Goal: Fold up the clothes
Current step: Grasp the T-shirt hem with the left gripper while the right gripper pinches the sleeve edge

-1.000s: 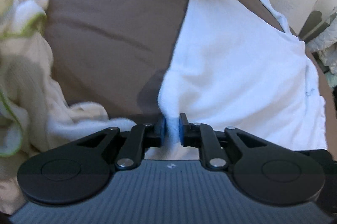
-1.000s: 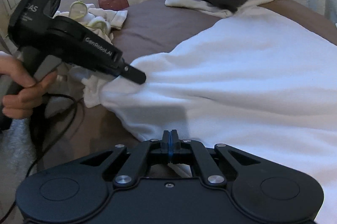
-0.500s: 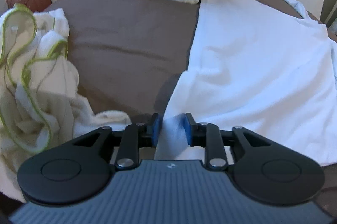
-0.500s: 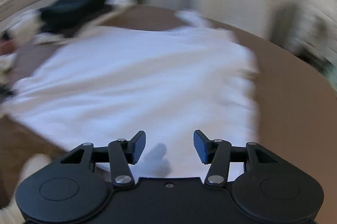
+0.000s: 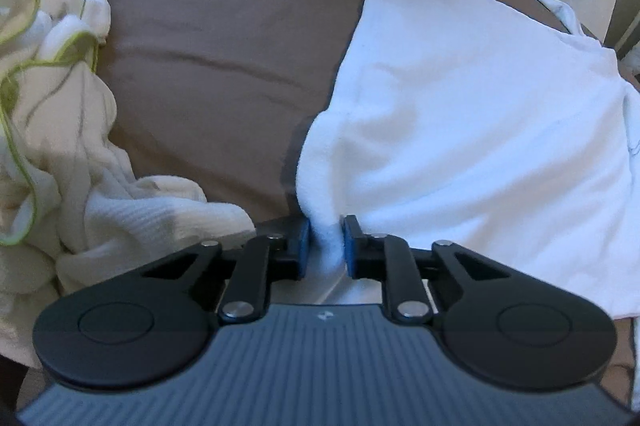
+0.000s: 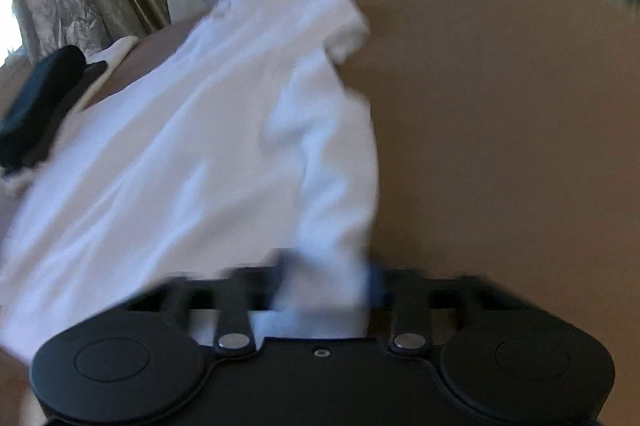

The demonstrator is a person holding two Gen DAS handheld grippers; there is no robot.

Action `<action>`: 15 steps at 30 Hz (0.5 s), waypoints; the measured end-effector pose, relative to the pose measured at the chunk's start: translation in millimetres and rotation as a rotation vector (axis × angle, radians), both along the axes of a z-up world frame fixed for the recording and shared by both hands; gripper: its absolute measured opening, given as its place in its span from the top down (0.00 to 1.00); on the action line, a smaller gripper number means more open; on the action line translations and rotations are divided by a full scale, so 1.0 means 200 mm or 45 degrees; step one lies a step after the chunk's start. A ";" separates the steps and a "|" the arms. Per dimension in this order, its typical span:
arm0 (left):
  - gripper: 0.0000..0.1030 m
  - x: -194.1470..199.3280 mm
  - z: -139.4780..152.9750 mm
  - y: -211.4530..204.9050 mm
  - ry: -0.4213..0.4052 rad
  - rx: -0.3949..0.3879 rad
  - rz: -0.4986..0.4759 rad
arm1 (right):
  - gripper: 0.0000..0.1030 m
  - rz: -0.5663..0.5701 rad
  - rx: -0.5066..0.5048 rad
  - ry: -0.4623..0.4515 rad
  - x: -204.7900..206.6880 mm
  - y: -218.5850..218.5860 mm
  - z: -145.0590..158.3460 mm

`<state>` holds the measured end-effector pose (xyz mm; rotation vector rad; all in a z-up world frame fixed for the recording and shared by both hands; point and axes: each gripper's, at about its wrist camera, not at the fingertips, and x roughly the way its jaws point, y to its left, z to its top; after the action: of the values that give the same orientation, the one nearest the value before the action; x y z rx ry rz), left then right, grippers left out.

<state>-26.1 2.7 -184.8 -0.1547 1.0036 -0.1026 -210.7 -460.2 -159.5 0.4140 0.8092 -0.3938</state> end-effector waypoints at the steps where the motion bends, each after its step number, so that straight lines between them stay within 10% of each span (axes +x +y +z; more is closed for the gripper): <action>1: 0.89 -0.02 0.01 0.01 0.000 -0.039 0.014 | 0.95 -0.009 -0.065 0.023 0.01 0.04 0.05; 6: 0.89 -0.10 0.05 0.03 -0.015 -0.107 0.031 | 0.96 -0.069 -0.713 0.016 -0.22 0.41 0.37; 12: 0.89 -0.10 -0.01 0.00 0.016 -0.060 0.007 | 0.93 0.025 -0.426 0.255 -0.30 0.30 0.04; 15: 0.85 -0.11 0.02 0.02 -0.001 -0.026 0.011 | 0.73 -0.040 -0.324 0.196 -0.33 0.26 0.09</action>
<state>-47.9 6.5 -181.5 -0.1773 1.0010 -0.1050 -276.0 -408.5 -142.0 0.1605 0.8898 -0.5560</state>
